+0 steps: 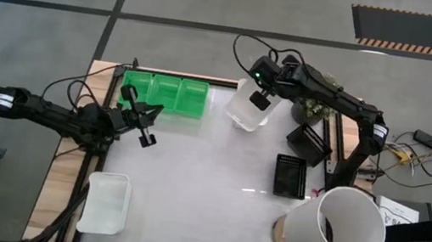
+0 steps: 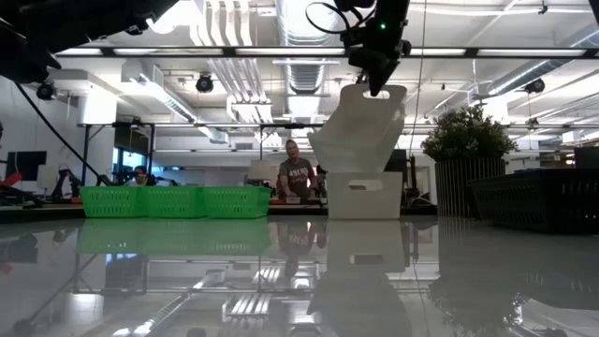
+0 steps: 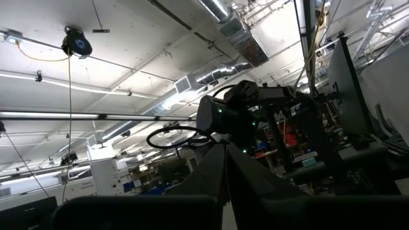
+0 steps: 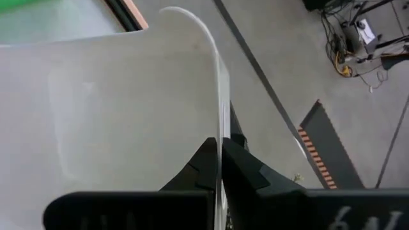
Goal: Stack baskets by color
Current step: Stack the middle right white bin on top of the top white bin
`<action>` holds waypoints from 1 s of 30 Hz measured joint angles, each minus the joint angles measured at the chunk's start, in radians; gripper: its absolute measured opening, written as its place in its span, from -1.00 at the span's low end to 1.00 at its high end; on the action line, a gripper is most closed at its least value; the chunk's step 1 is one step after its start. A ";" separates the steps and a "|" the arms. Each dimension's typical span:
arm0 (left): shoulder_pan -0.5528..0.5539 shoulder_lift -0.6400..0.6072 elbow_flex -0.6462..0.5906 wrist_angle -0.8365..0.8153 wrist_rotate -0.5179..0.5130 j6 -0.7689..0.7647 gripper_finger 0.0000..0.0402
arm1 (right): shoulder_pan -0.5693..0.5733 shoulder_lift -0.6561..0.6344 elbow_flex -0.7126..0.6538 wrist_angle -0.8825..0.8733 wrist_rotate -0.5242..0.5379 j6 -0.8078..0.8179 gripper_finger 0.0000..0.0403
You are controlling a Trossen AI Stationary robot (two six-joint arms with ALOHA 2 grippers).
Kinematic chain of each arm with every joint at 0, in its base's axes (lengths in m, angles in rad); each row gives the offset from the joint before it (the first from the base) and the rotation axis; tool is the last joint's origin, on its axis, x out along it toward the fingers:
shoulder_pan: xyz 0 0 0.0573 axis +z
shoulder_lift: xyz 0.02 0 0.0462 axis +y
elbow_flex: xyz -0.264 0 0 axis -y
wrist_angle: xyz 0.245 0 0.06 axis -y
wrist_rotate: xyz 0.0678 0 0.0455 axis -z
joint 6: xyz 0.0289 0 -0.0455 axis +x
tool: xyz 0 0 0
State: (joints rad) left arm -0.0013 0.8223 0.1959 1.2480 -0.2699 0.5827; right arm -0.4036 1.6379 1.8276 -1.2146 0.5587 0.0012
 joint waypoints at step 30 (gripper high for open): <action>0.000 0.000 0.000 0.000 0.000 0.000 -1.00 | -0.003 0.000 -0.001 0.023 0.045 -0.064 -0.96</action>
State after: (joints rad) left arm -0.0015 0.8223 0.1955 1.2479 -0.2699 0.5827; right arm -0.4065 1.6379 1.8263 -1.1912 0.6039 -0.0624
